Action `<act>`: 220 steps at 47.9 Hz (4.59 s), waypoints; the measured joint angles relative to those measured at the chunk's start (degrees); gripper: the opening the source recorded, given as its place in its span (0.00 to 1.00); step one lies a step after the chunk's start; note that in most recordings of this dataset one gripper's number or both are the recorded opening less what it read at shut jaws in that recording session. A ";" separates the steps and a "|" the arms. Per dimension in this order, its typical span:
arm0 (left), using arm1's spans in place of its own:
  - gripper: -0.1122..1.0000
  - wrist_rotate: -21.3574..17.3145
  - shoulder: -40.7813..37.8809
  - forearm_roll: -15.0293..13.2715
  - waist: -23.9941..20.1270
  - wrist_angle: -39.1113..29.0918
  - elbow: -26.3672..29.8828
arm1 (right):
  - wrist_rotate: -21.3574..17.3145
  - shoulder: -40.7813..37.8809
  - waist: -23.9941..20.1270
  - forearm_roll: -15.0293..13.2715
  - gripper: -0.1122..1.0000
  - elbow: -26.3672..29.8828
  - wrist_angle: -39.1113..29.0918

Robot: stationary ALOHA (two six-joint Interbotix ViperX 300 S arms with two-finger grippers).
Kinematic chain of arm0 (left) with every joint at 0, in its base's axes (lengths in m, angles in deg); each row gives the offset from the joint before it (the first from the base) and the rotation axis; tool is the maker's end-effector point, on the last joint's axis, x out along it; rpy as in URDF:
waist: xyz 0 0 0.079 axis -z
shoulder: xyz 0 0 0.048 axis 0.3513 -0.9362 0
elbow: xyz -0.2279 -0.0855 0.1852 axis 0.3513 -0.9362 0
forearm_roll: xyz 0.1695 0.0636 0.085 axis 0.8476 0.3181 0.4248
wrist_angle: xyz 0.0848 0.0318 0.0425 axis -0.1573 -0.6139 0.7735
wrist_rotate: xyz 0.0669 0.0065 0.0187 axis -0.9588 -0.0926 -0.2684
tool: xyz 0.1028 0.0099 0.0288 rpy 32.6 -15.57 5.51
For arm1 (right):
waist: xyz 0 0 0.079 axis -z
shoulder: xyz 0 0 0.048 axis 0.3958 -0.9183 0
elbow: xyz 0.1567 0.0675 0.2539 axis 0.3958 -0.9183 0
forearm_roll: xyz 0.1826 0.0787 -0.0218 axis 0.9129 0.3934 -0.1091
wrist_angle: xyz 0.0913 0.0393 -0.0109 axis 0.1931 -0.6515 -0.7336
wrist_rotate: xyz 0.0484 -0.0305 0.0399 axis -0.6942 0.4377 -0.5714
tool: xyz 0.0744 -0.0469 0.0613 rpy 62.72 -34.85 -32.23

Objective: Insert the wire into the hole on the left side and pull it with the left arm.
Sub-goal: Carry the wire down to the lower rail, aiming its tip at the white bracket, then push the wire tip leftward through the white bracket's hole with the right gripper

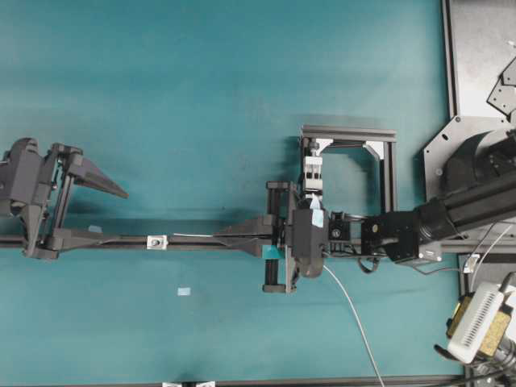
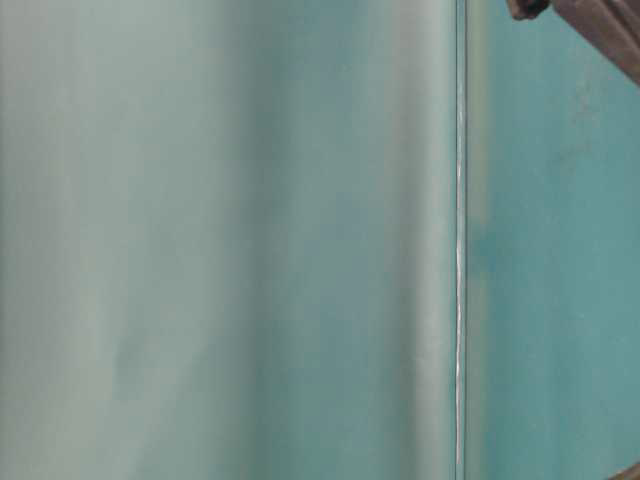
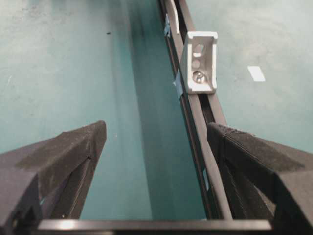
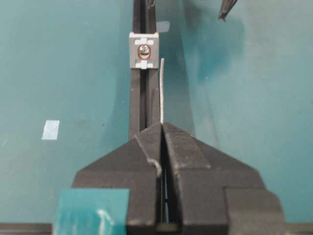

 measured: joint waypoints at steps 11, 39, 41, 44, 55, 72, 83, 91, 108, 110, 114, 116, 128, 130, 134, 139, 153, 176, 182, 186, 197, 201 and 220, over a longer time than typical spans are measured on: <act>0.66 0.09 -3.08 0.00 0.00 1.32 0.97 | 0.09 -1.76 -0.70 1.85 0.10 0.18 1.32; 0.66 0.09 -4.13 0.00 0.09 1.49 2.20 | -0.09 -3.78 -2.11 3.34 0.10 0.97 5.19; 0.66 0.09 -4.13 0.00 0.09 1.49 2.20 | -0.09 -3.87 -2.11 3.25 0.10 1.14 5.10; 0.66 0.09 -4.13 0.00 0.09 1.49 2.20 | -0.09 -3.96 -2.11 3.34 0.10 1.32 5.19; 0.66 0.09 -3.78 0.00 0.09 1.49 2.02 | 0.00 -3.87 -2.11 3.25 0.10 1.41 5.01; 0.66 0.09 -3.69 0.00 0.09 1.49 2.02 | 0.00 -3.87 -2.29 2.81 0.10 1.58 4.75; 0.66 0.18 -3.69 0.09 0.09 1.41 1.93 | 0.09 -3.87 -2.46 2.72 0.10 1.85 4.22; 0.66 0.00 -2.99 0.09 0.09 1.23 1.93 | 0.18 -3.96 -2.46 2.72 0.10 1.93 4.13; 0.66 0.00 -2.20 0.00 0.09 0.18 1.93 | 0.26 -5.36 -2.46 2.81 0.10 3.25 4.75; 0.66 0.00 -2.29 0.00 0.09 0.18 1.93 | 0.35 -5.45 -2.46 2.90 0.10 3.34 4.75; 0.66 0.00 -2.20 0.00 0.09 0.09 1.93 | 0.35 -5.45 -2.37 2.90 0.10 3.43 4.75; 0.66 0.00 -2.29 0.00 0.09 0.09 1.93 | 0.35 -5.45 -2.37 2.90 0.10 3.43 4.75; 0.66 0.00 -2.29 0.09 0.09 -0.09 2.02 | 0.44 -5.54 -2.29 2.99 0.10 3.87 4.39; 0.66 0.00 -2.29 0.09 0.18 0.00 2.02 | 0.44 -5.54 -2.20 2.99 0.10 3.96 4.31; 0.66 0.00 -2.20 0.00 0.18 -0.09 2.02 | 0.53 -5.54 -2.20 2.99 0.10 4.13 4.13; 0.66 0.00 -2.20 0.00 0.09 -0.26 2.02 | 0.44 -5.54 -2.02 2.99 0.10 4.31 4.04; 0.66 0.00 -2.20 0.00 0.09 -0.62 2.02 | 1.49 -6.15 -1.67 2.99 0.10 5.27 4.04; 0.66 0.00 -1.93 0.00 0.09 -1.23 2.11 | 2.81 -6.77 -0.53 2.99 0.10 7.65 2.02; 0.66 0.00 -1.93 0.00 0.09 -1.23 2.11 | 3.25 -6.94 -0.26 2.90 0.10 8.17 1.93; 0.66 0.00 -1.93 0.00 0.09 -1.23 2.11 | 3.52 -7.29 -0.18 2.99 0.10 8.70 1.93; 0.66 0.00 -1.93 0.09 0.09 -1.32 2.11 | 3.69 -8.00 0.26 2.90 0.10 9.84 1.93; 0.66 0.00 -1.93 0.00 0.09 -1.58 2.11 | 3.60 -8.00 0.44 2.81 0.10 10.11 1.93; 0.66 0.09 -1.93 0.09 0.18 -1.76 2.11 | 5.45 -8.26 1.32 2.64 0.10 11.78 -0.09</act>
